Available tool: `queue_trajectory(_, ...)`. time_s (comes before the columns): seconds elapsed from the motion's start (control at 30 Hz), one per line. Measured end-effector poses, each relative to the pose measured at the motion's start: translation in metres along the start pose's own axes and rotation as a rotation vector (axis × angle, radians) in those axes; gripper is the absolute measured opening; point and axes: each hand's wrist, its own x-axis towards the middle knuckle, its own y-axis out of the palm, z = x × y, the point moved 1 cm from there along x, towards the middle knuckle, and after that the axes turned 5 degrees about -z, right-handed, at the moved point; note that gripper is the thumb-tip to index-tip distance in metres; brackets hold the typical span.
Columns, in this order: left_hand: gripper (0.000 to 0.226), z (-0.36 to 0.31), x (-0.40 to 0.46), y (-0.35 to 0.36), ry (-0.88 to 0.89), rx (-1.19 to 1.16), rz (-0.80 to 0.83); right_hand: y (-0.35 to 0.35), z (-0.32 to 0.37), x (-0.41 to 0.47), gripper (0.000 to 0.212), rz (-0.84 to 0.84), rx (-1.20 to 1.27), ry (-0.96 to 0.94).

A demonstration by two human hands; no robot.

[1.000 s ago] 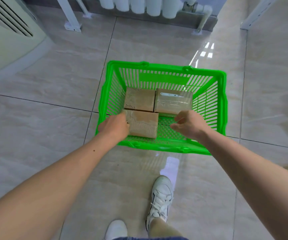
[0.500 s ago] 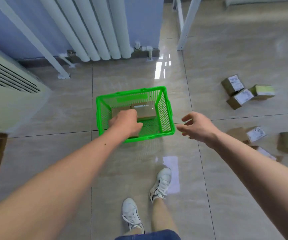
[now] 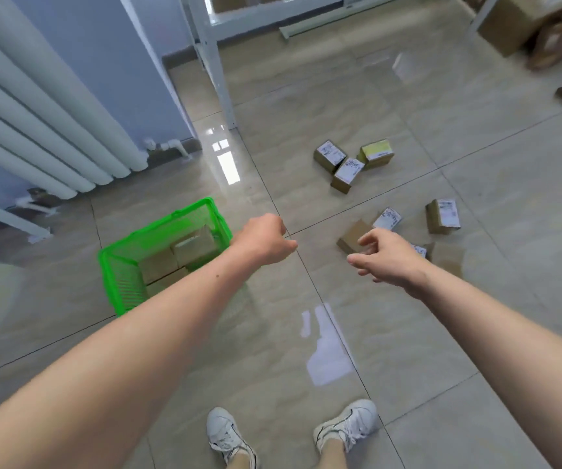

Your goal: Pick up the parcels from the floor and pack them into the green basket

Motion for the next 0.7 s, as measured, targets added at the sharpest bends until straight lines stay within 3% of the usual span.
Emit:
queue_trajectory(0.3,0.038,-0.187,0.021,0.08,0.035,-0.07,0.068,-0.161,-0.141,0.033,0.034,-0.062,0.148,0.168)
queue_trajectory(0.7,0.048,-0.347,0.116,0.165,0.114,-0.061,0.167,-0.272,-0.268,0.117,0.037,-0.184,0.249,0.382)
